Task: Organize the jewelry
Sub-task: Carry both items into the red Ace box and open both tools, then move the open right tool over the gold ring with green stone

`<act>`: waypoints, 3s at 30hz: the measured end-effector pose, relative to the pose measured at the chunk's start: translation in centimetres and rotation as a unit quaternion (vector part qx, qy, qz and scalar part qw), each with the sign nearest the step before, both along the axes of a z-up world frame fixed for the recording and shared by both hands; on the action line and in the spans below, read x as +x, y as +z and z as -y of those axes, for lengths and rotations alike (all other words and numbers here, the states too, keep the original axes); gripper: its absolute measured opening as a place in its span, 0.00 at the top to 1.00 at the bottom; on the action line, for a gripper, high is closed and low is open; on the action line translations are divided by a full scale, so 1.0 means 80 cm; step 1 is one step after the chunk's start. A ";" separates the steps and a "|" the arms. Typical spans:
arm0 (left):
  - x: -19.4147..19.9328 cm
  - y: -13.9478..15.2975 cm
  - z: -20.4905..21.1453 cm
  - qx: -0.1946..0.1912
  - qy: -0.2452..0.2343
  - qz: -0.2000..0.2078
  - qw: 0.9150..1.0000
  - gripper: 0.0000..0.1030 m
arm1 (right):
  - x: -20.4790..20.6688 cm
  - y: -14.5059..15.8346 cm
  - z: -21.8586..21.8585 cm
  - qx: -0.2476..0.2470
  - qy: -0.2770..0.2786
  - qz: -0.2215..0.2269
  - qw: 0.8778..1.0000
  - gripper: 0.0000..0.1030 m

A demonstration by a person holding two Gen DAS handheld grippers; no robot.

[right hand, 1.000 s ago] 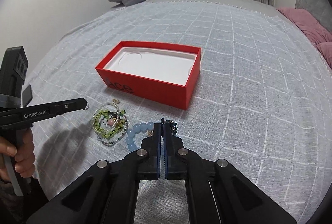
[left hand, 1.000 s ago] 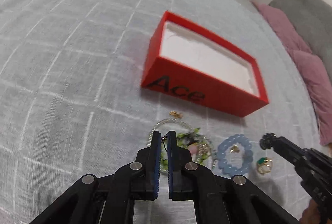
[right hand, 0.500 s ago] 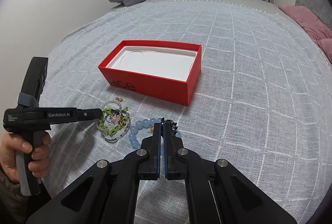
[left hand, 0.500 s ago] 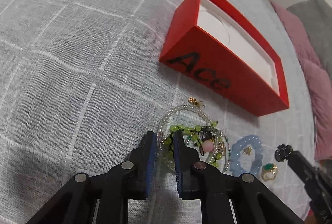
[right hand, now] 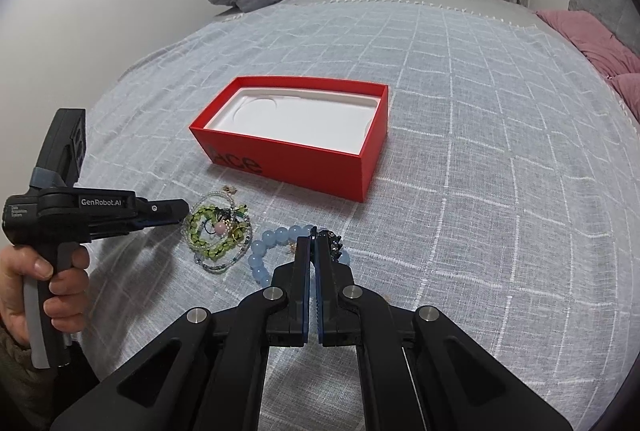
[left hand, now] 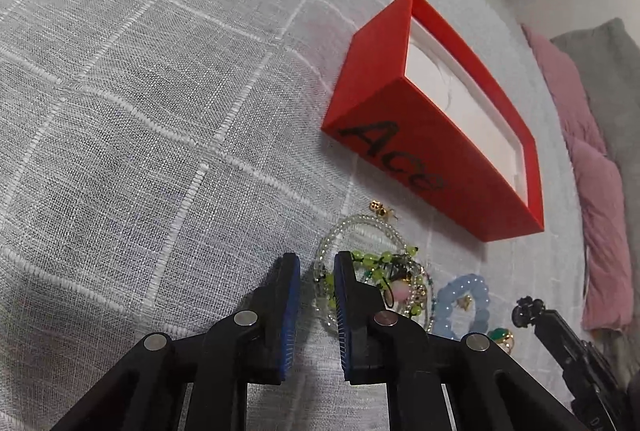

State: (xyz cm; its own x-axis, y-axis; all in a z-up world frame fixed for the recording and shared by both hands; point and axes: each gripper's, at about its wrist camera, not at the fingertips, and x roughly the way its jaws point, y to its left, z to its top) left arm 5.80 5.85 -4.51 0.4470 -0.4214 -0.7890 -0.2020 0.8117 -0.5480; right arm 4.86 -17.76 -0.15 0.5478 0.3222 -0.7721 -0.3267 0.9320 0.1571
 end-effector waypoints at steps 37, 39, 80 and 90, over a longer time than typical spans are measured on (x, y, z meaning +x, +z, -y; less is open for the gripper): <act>0.081 0.103 0.041 0.064 -0.072 0.142 0.985 1.00 | 0.090 0.034 -0.010 0.072 -0.005 0.009 0.997 0.98; 0.085 0.100 0.044 0.071 -0.073 0.142 0.985 1.00 | 0.100 0.026 -0.012 0.065 -0.010 0.004 0.998 0.98; 0.020 0.053 0.006 0.084 -0.067 0.044 0.993 0.69 | 0.040 0.044 0.031 0.044 -0.039 0.001 0.998 0.71; 0.012 0.025 0.020 0.075 -0.074 -0.003 0.994 0.69 | 0.044 0.032 0.031 0.033 -0.044 -0.018 0.998 0.71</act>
State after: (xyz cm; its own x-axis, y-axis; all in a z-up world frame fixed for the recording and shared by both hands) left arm 6.78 4.23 -2.52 0.3845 -0.3597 -0.8502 -0.0762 0.9055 -0.4175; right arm 8.37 -20.20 2.42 0.5483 0.3251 -0.7705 -0.2375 0.9439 0.2292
